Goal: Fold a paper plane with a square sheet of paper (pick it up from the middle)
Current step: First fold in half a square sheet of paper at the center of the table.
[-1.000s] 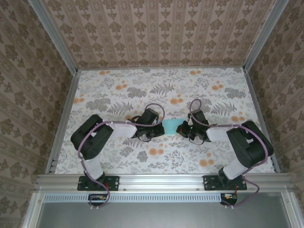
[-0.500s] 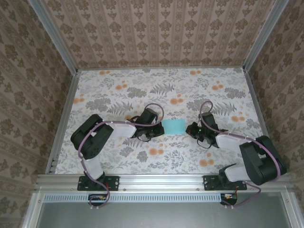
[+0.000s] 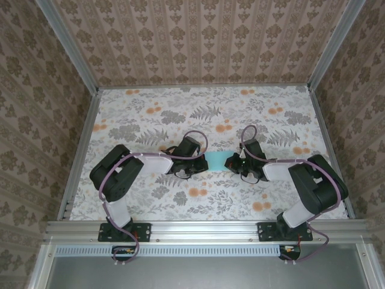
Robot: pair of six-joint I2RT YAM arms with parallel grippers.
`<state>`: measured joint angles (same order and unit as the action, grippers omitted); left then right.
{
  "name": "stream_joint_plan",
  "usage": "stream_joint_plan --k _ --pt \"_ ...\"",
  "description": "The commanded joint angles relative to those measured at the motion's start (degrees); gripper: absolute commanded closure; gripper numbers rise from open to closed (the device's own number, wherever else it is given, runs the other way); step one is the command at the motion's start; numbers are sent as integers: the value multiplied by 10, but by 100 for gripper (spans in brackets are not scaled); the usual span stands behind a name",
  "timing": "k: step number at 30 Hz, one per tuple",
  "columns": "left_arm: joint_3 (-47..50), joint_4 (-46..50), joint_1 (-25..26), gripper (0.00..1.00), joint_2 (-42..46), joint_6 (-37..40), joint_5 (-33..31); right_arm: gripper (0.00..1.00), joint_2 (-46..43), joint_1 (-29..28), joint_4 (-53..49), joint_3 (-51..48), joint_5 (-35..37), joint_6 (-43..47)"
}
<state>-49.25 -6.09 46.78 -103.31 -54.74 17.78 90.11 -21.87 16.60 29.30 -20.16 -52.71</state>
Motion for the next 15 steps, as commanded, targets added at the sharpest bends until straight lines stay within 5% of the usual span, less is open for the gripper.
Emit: stream_joint_plan --k 1,6,15 --pt "11 104 -6 100 -22 22 -29 97 12 -1 7 -6 -4 -7" --pt "4 14 -13 100 20 15 12 97 16 -1 -13 -18 18 -5" --pt "26 -65 11 100 13 -76 -4 97 35 -1 -6 -23 23 -18"
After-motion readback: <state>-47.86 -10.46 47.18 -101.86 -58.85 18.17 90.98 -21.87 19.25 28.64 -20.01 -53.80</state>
